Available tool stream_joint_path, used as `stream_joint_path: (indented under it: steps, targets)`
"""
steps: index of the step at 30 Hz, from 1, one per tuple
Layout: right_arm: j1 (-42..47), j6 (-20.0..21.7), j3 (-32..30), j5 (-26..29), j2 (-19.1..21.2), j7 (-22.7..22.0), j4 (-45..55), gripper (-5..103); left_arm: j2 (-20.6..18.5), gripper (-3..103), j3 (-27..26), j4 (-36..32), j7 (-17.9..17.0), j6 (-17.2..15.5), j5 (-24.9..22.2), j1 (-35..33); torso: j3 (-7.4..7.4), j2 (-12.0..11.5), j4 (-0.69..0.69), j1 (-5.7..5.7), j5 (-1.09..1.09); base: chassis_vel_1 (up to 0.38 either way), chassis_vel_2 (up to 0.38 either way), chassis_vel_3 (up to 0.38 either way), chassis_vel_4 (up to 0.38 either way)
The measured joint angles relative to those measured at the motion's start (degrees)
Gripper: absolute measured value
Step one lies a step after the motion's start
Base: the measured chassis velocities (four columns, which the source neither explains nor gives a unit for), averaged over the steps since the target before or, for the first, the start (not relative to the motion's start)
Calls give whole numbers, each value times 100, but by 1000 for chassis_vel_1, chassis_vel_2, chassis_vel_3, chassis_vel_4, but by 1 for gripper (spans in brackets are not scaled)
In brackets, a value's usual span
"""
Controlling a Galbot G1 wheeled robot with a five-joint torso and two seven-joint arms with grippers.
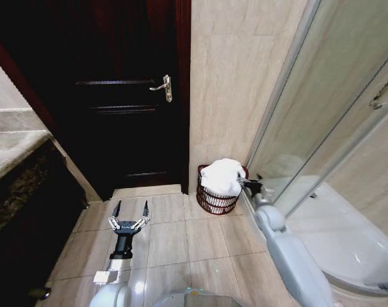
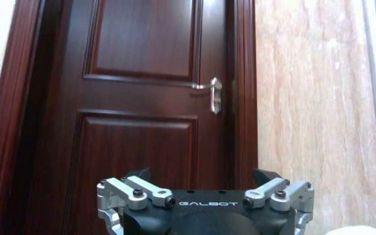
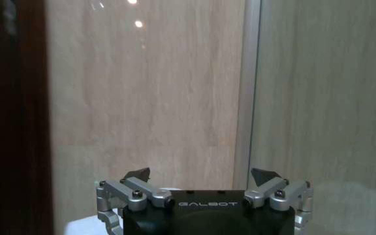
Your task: Discard the used towel into the hamper.
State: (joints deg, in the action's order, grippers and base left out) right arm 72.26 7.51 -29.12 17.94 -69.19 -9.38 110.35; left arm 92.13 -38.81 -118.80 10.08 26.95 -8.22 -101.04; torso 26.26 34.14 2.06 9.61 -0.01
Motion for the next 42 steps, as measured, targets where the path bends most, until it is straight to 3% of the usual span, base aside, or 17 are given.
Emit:
stream_joint_path:
  steps: [5, 7, 14, 26, 32, 42]
  targets:
    - [989, -284, -484, -190, -260, 335, 574, 100, 0, 100, 39, -29, -13, -370, 98, 90, 0, 0, 1, 0, 1, 0, 0, 0, 0]
    - [1647, -788, -803, -477, -546, 633, 759, 100, 1, 100, 105, -39, -8, -568, 117, 237, 0, 0, 1, 0, 1, 0, 0, 0, 0]
    - [2620, -1317, -940, -667, -1139, 778, 1102, 100, 0, 100, 93, -7, 230, -717, 122, 398, -3, -5, -2, -2, 0, 0, 0, 0, 0]
    - [2693, -1368, -771, -786, -1323, 651, 1315, 100, 0, 100, 99, 138, 334, -677, 131, 481, -138, -235, 0, -97, 0, 0, 0, 0, 0]
    - [2729, -1337, -683, -922, -1429, 663, 1317, 100, 0, 100, 54, 227, 355, -506, 51, 451, -233, -392, -1, -158, 1, 0, 0, 0, 0]
    - [2664, -1353, -710, -1012, -1455, 668, 1222, 100, 0, 100, 74, 227, 420, -475, -6, 434, -250, -416, -1, -169, 1, -13, 7, 8, -8]
